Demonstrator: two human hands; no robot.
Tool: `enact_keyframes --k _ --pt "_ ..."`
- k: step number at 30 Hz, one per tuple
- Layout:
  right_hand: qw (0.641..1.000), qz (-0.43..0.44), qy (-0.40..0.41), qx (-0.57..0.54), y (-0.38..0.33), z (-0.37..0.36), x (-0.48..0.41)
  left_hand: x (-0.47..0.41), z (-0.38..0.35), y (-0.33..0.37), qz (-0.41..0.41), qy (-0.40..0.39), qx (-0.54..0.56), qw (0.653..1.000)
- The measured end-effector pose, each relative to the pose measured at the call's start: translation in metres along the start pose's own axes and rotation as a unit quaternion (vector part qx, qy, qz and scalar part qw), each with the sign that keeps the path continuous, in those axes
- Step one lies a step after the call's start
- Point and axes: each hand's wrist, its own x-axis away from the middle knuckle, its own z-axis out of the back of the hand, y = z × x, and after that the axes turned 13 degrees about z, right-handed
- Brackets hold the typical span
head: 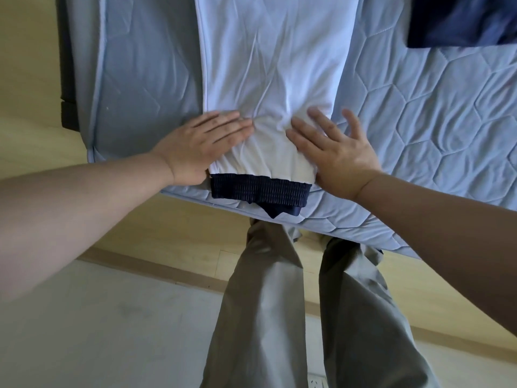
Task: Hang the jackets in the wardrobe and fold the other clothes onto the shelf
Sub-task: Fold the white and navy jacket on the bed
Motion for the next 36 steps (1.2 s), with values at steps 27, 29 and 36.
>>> enact_keyframes --k 27,29,36 --pt "0.675 -0.331 0.352 -0.558 0.065 0.078 -0.075 -0.078 0.085 -0.022 0.329 0.112 0.627 0.697" --pt "0.649 -0.339 0.369 -0.572 0.065 0.077 -0.081 -0.081 0.089 -0.020 0.393 0.138 0.553 0.722" --pt "0.724 -0.346 0.269 -0.533 0.051 0.078 -0.091 -0.077 0.079 -0.014 0.512 0.009 0.379 0.771"
